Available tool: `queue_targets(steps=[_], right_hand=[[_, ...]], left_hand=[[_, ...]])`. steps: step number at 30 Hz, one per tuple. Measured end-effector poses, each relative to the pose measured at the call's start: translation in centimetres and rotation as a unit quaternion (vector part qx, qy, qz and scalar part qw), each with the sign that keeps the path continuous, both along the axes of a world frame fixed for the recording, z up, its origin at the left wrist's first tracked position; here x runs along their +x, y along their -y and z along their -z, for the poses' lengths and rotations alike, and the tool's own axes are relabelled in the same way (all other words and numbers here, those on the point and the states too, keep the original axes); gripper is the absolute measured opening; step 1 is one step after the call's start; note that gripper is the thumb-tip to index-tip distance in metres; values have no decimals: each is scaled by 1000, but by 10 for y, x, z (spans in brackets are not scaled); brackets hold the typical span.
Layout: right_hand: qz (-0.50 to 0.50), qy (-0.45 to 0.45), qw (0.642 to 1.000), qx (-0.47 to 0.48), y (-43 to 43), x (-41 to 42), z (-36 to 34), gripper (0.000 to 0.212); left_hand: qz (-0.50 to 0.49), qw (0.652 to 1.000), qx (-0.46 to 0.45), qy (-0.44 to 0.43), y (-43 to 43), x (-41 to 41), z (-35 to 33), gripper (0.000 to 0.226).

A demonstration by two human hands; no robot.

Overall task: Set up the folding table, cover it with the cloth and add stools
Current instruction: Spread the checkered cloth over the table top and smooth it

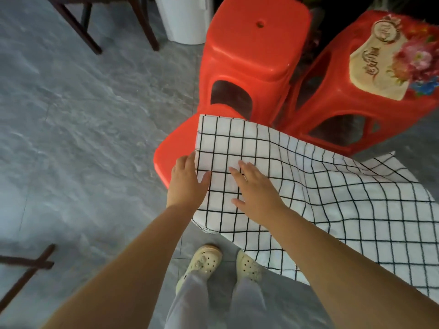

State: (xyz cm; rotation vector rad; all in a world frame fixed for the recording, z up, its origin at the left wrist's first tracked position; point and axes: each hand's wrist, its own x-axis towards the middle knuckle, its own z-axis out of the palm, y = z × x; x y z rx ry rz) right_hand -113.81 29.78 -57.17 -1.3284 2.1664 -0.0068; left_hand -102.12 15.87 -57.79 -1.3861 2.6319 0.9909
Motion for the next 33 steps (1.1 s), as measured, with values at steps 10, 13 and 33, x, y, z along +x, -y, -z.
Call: queue_targets(steps=[10, 13, 33], right_hand=[[-23, -26, 999, 6, -7, 2, 16, 78], [-13, -27, 1000, -5, -6, 2, 16, 79], [63, 18, 994, -92, 15, -12, 12, 66]], left_hand=[[-223, 955, 196, -7, 1, -9, 11, 43], [-227, 951, 208, 12, 5, -12, 15, 38], [-204, 966, 140, -70, 5, -8, 9, 30]])
